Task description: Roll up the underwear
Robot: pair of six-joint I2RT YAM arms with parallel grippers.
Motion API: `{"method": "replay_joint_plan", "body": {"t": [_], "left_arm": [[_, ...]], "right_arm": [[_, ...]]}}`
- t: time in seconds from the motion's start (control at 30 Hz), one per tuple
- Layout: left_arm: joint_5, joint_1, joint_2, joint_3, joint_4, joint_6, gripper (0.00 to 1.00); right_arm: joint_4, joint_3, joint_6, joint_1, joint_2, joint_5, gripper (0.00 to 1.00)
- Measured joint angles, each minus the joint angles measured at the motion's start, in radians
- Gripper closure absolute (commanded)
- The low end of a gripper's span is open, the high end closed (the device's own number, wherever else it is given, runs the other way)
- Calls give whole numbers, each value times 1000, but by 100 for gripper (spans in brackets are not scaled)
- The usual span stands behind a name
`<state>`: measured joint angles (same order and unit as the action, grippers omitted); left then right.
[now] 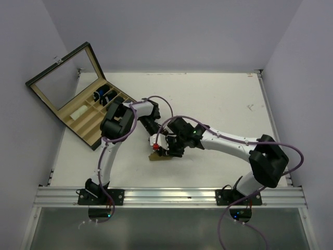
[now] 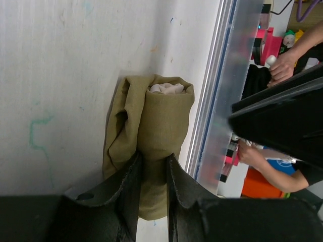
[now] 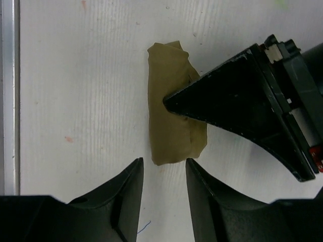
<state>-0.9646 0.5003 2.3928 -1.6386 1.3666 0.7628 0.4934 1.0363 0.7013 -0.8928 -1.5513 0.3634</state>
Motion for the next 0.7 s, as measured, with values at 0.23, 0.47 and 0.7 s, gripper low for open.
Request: {"method": "replay_joint_plan", "body": {"t": [0.23, 0.47, 0.7], "left_arm": [[4, -9, 18, 0, 43, 8, 100], [15, -9, 20, 4, 56, 8, 100], [18, -11, 20, 9, 58, 8, 94]], "right_arm": [[-106, -21, 36, -72, -85, -63, 53], [-166, -29, 44, -78, -122, -63, 53], [-192, -29, 48, -78, -174, -47, 61]]}}
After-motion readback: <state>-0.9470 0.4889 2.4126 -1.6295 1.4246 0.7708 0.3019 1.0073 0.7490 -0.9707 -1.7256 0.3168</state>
